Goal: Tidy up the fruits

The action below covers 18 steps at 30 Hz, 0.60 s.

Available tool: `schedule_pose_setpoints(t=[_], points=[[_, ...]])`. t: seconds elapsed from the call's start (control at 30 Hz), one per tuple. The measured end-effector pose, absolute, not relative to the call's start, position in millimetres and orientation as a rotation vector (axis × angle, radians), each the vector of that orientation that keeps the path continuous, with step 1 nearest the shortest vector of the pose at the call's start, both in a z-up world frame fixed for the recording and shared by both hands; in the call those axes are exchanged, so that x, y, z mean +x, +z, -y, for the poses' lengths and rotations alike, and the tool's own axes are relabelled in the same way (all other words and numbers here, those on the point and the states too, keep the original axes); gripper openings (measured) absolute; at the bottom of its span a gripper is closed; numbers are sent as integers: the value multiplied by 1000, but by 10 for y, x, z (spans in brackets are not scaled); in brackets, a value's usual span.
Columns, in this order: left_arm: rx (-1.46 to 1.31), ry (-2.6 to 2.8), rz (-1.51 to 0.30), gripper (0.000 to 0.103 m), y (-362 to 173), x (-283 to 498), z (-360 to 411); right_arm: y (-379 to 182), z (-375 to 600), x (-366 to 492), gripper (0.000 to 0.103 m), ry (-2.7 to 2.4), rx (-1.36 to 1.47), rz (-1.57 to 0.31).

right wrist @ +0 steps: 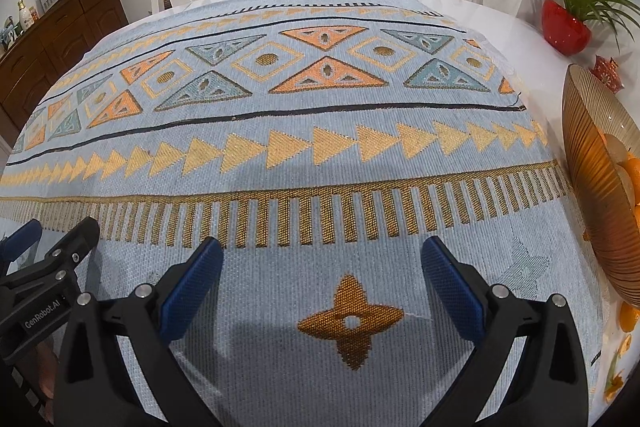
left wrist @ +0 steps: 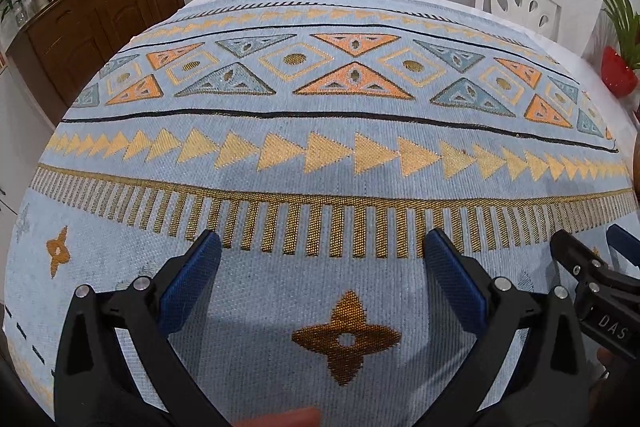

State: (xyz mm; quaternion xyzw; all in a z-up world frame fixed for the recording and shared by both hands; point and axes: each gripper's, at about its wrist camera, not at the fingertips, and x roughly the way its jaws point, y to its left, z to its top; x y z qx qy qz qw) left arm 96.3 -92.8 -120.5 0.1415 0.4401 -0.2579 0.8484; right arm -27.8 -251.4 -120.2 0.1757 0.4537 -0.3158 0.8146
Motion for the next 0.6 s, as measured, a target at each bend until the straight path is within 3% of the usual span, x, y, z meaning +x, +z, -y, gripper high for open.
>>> schedule_pose_setpoints(t=[0.6], points=[[302,-525,-928,100,-1215,958,933,-1192,2505,-239,98,-682,355,-978]])
